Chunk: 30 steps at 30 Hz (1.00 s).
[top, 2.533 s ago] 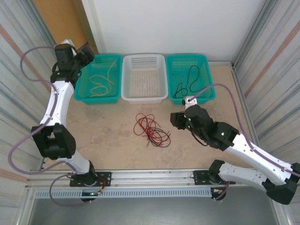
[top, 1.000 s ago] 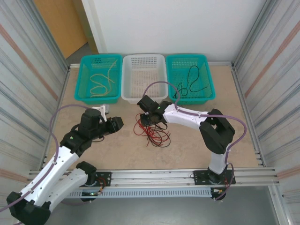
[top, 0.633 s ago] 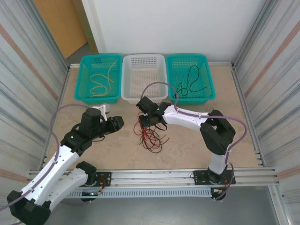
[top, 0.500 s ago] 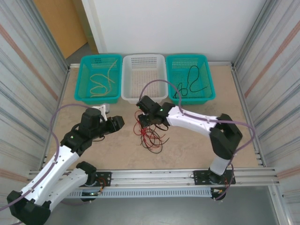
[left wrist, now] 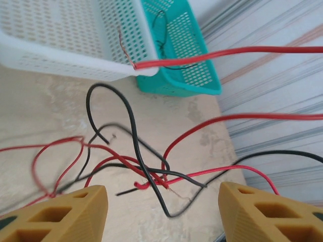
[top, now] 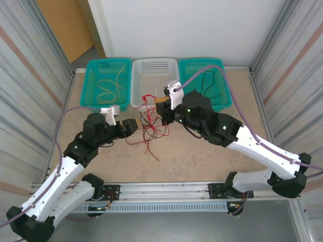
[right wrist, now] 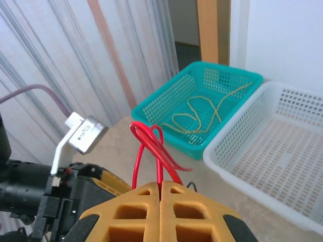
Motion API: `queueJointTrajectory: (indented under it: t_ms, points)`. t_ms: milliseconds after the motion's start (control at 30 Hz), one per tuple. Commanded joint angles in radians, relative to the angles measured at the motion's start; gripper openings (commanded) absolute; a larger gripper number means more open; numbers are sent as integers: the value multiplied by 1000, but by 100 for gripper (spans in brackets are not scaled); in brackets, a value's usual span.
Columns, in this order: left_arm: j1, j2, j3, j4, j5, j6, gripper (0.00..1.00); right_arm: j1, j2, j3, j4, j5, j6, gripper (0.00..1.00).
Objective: Untangle the cables
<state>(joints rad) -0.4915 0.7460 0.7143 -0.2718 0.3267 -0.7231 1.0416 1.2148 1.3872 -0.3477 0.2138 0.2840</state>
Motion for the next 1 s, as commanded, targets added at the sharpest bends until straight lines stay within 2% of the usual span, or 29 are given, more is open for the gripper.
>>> queueJointTrajectory:
  t_ms: [0, 200, 367, 500, 667, 833, 967]
  points:
    - [-4, -11, 10, 120, 65, -14, 63, -59, 22, -77, -3, 11, 46, 0]
    - [-4, 10, -11, 212, 124, -65, 65, -84, -20, -229, 68, -10, 143, 0]
    - [-3, 39, -21, 314, 159, -107, 66, -84, -26, -221, 81, -66, 142, 0]
    - [-5, 94, 21, 334, 183, -81, 60, -76, -11, -206, 71, -88, 135, 0]
    - [-13, 163, 122, 233, 163, 5, 45, -55, -9, -187, 62, -95, 119, 0]
    - [-71, 228, 169, 219, 180, 36, 43, -29, -6, -171, 56, -63, 98, 0]
    - [-166, 260, 198, 110, 68, 115, 42, -24, -6, -171, 59, -39, 98, 0]
